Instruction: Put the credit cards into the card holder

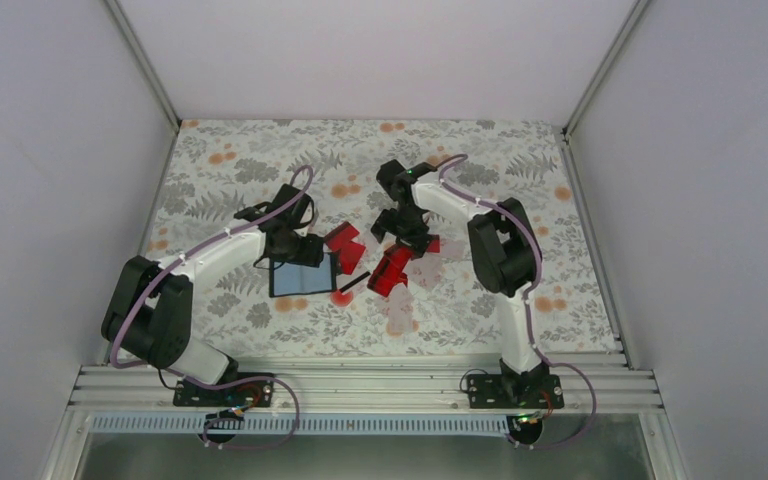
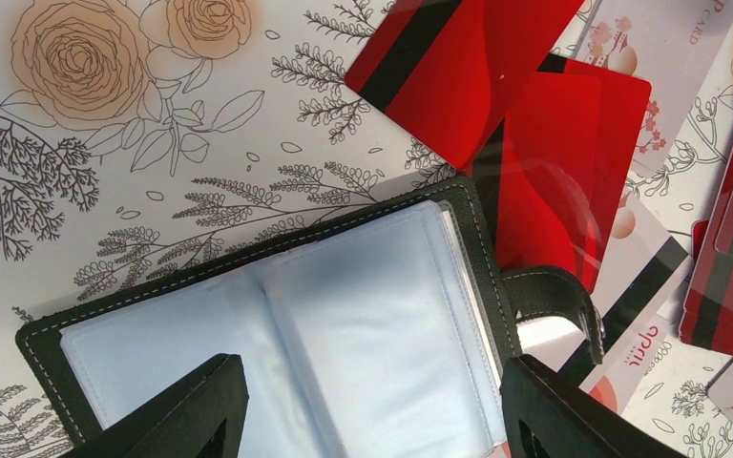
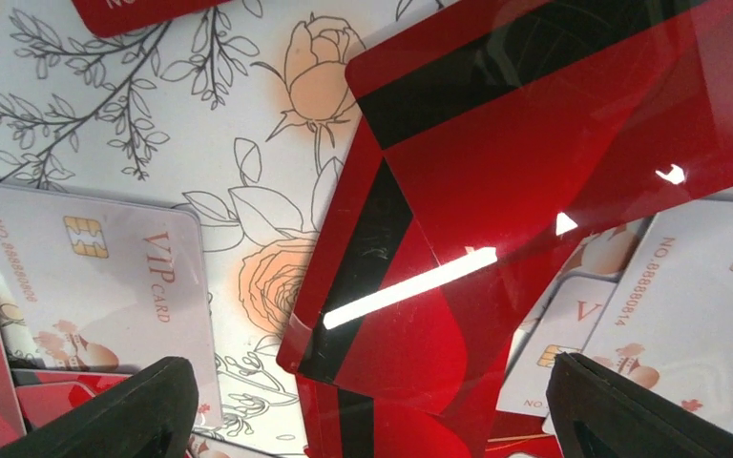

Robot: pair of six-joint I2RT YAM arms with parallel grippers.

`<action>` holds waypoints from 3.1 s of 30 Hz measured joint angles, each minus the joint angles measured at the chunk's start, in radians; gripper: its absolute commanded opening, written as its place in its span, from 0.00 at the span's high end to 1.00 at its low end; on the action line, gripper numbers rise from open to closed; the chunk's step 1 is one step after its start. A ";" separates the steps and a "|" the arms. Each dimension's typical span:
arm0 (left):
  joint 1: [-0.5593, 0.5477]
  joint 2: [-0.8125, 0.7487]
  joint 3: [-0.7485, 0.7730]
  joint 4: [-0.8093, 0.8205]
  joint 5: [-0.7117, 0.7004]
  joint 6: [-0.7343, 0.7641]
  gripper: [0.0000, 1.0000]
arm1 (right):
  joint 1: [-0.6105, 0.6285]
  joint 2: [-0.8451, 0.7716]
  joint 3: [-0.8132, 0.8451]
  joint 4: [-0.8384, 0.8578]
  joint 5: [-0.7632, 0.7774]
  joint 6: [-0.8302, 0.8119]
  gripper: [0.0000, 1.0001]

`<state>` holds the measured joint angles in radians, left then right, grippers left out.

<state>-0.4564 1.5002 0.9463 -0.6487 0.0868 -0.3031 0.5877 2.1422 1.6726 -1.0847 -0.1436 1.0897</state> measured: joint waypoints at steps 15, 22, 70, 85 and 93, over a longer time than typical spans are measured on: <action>0.000 0.000 0.000 -0.002 0.000 0.000 0.33 | -0.008 0.062 0.032 -0.026 0.014 0.044 0.20; 0.000 0.000 -0.002 0.002 0.000 0.000 0.33 | -0.010 0.105 0.096 -0.070 0.028 0.042 0.31; 0.000 0.000 0.006 -0.016 0.002 -0.003 0.33 | 0.069 0.064 0.095 -0.008 0.136 -0.278 0.16; 0.000 -0.011 0.005 -0.022 0.002 -0.003 0.33 | 0.067 0.061 0.031 0.003 0.172 -0.226 0.44; 0.000 -0.011 0.005 -0.023 0.003 -0.003 0.33 | 0.064 -0.037 -0.130 0.073 0.201 -0.284 0.28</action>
<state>-0.4564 1.4895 0.9516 -0.6720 0.0898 -0.3065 0.6518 2.1056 1.5421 -1.0119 0.0578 0.8059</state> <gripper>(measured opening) 0.673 0.639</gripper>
